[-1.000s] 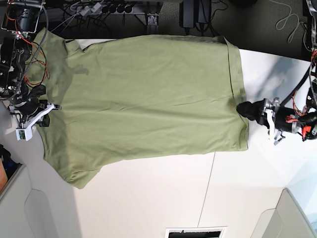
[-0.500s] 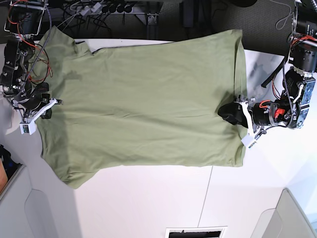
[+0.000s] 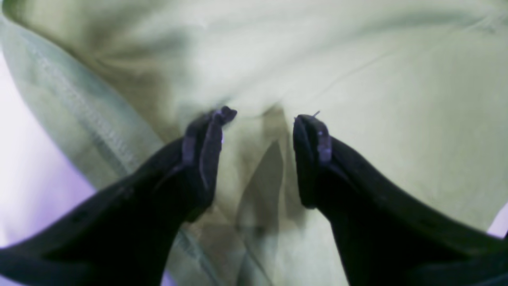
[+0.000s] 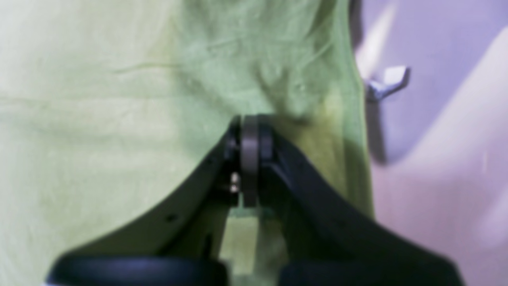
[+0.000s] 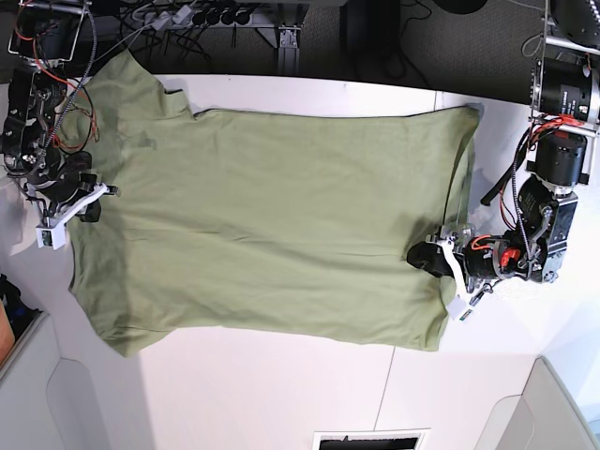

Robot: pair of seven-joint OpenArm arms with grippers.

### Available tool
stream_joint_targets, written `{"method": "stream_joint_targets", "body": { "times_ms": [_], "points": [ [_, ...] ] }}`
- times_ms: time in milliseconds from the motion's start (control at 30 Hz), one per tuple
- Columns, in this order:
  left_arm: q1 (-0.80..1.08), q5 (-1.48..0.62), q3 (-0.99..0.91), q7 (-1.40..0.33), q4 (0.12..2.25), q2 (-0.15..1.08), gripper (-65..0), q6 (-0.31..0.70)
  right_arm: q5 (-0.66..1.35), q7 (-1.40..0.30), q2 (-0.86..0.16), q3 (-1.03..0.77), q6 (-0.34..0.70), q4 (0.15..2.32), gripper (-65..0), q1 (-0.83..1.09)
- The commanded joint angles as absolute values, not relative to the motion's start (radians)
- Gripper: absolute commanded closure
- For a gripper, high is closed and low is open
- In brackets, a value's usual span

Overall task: Layout the t-shirt on the table in an organized manner, then fold the t-shirt properly
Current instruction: 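Pull the shirt hem outward with both grippers, then release it, then grasp the shirt's side edge near the collar with both grippers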

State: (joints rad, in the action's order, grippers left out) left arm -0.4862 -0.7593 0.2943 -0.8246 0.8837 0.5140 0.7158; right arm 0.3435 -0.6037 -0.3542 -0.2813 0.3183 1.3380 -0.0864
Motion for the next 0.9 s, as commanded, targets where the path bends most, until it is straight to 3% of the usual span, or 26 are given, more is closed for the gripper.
{"method": "stream_joint_targets", "body": {
  "times_ms": [0,167,433,533,700,867],
  "points": [
    [-0.524,-0.777,0.289,-0.875,0.909,0.556,-33.0,0.698,0.353,-0.609,-0.368,-0.295,0.322,1.373,0.0,-0.093],
    [-0.512,-1.095,0.289,-1.101,1.092,0.675,-33.0,0.698,0.364,-0.663,-0.368,-0.392,0.364,1.525,0.0,-0.082],
    [-0.298,-1.151,0.280,-1.097,1.314,0.880,-33.0,0.698,0.625,-0.859,-0.374,-0.642,0.472,1.722,0.0,0.072],
    [-0.222,-1.180,0.260,-1.097,1.318,0.899,-33.0,0.698,0.741,-0.892,-0.374,-0.713,0.555,1.726,0.0,0.157],
    [-0.041,-1.224,0.079,-1.105,1.322,0.896,-33.0,0.698,0.845,-0.932,-0.374,-0.794,0.574,1.726,0.0,0.331],
    [0.102,-1.279,-0.157,-1.135,1.322,0.857,-33.0,0.698,0.838,-0.915,-0.374,-0.799,0.573,1.726,-22.4,0.440]
  ]
}}
